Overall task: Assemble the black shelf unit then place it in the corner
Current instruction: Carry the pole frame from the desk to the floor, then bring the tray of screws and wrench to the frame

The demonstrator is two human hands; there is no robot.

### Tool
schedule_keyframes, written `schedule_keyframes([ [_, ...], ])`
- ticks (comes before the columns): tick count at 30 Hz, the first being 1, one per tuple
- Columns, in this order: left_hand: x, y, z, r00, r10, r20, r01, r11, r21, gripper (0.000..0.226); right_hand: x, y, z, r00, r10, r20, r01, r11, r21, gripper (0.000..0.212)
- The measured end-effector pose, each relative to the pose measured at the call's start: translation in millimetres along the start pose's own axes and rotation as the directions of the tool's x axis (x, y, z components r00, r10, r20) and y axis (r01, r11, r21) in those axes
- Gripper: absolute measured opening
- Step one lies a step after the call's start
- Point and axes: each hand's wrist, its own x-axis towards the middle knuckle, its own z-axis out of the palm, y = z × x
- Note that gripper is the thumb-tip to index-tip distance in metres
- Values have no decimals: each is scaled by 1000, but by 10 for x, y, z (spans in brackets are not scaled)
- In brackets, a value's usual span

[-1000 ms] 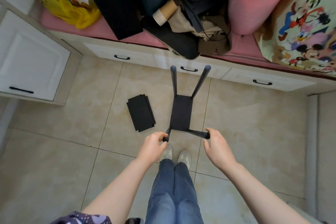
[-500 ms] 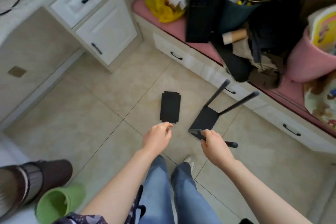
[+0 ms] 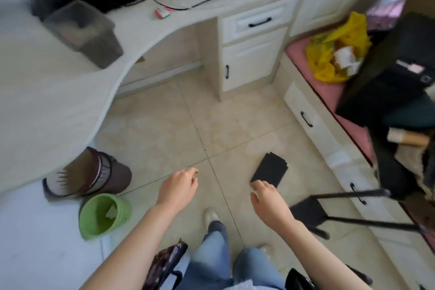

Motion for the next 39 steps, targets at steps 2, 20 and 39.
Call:
schedule_keyframes([
  [2,75,-284,-201,996,-76,-41,76,997,-18,33,180,-269,18,999,-45,20,46,999,-21,35],
  [20,853,-1563,-1322,811,-524,-259,439,839,-321,28,2072,-2271,-450,879,-427,213,460,877,-140,34],
  [39,2421,-2189,-2792,704,-531,-472,381,843,-380,26,3770,-4171,-956,747,-634,200,661,741,-120,28],
])
